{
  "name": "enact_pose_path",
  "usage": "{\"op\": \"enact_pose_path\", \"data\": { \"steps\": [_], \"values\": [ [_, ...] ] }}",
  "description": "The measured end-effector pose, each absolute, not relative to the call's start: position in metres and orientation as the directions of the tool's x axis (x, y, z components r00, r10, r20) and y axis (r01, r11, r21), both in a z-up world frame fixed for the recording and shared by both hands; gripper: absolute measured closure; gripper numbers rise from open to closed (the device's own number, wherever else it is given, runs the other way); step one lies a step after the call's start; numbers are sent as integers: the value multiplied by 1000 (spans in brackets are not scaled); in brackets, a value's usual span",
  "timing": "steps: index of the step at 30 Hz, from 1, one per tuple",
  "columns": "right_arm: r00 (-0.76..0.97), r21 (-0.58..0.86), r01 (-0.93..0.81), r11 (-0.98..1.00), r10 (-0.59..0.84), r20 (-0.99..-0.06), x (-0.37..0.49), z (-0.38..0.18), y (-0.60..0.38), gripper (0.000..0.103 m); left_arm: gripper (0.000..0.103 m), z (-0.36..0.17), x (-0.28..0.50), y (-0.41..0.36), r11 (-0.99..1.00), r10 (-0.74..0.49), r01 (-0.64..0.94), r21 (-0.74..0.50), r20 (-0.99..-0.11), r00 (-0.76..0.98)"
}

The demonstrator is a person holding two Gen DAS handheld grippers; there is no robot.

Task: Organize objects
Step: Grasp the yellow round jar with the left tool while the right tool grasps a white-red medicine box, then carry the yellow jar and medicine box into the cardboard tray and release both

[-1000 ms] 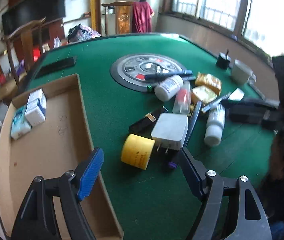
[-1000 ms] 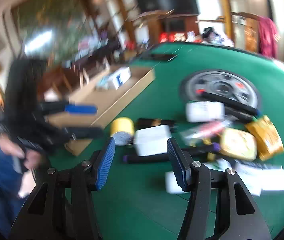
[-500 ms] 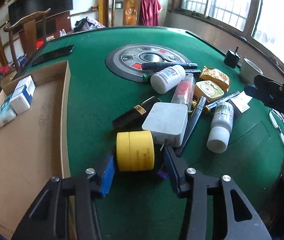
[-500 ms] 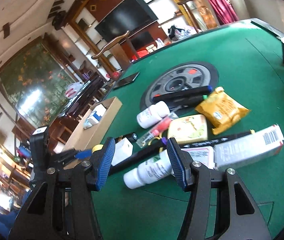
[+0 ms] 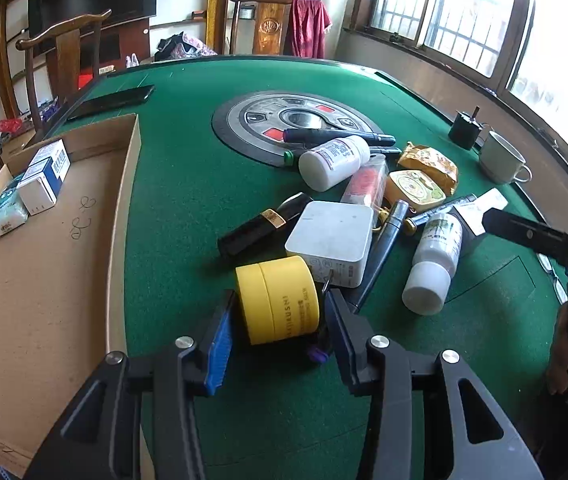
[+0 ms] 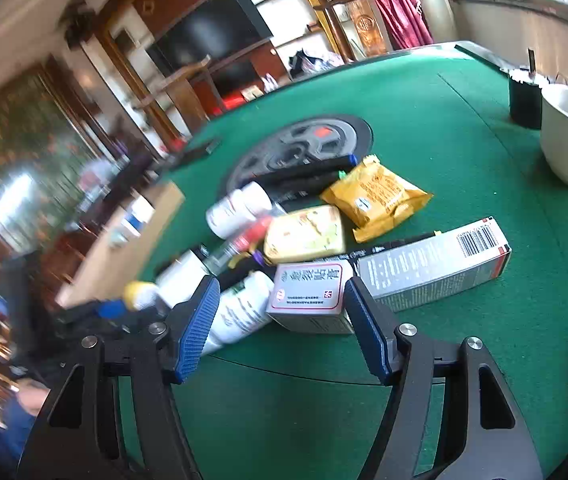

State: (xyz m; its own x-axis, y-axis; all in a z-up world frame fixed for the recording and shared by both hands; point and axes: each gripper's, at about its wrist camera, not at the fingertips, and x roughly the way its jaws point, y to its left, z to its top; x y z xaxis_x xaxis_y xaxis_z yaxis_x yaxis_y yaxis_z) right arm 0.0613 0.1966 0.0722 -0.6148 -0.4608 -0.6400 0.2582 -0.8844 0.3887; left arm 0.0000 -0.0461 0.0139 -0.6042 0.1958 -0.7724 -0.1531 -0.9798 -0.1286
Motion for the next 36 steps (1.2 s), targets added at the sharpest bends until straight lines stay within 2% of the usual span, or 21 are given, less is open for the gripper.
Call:
{"op": "enact_pose_path", "data": {
  "steps": [3,10,11,12,17,20,22,24,36],
  "values": [
    [-620,331,255,-909,-416,-665,62,73,190,38,58,8,-8,-43,-985,163,-143,-98,-803,-573],
    [-593,175,193,-966,-257,-763,56,67,172,39,58,10,-10,-35,-989,129,-135,-61,-808,-575],
    [-600,175,190,-966,-256,-758,57,68,173,44,58,10,-10,-35,-989,130,-135,-63,-808,-574],
    [-602,163,188,-969,-244,-761,57,68,173,56,58,9,-10,-34,-989,127,-134,-60,-808,-575],
    [-594,93,207,-974,-200,-779,52,65,166,57,55,9,-10,-29,-991,91,-135,-15,-813,-575],
    [-582,125,198,-972,-219,-783,50,63,172,57,58,10,-9,-36,-990,125,-131,-60,-808,-576],
    [-605,132,189,-973,-222,-764,56,68,177,57,68,10,-8,-42,-988,149,-120,-98,-800,-581],
    [-623,156,179,-972,-234,-746,63,73,183,57,72,13,-5,-46,-986,164,-114,-120,-786,-596],
    [-634,259,190,-947,-320,-704,83,81,187,57,72,28,11,-45,-974,227,-142,-177,-755,-616]
  ]
}}
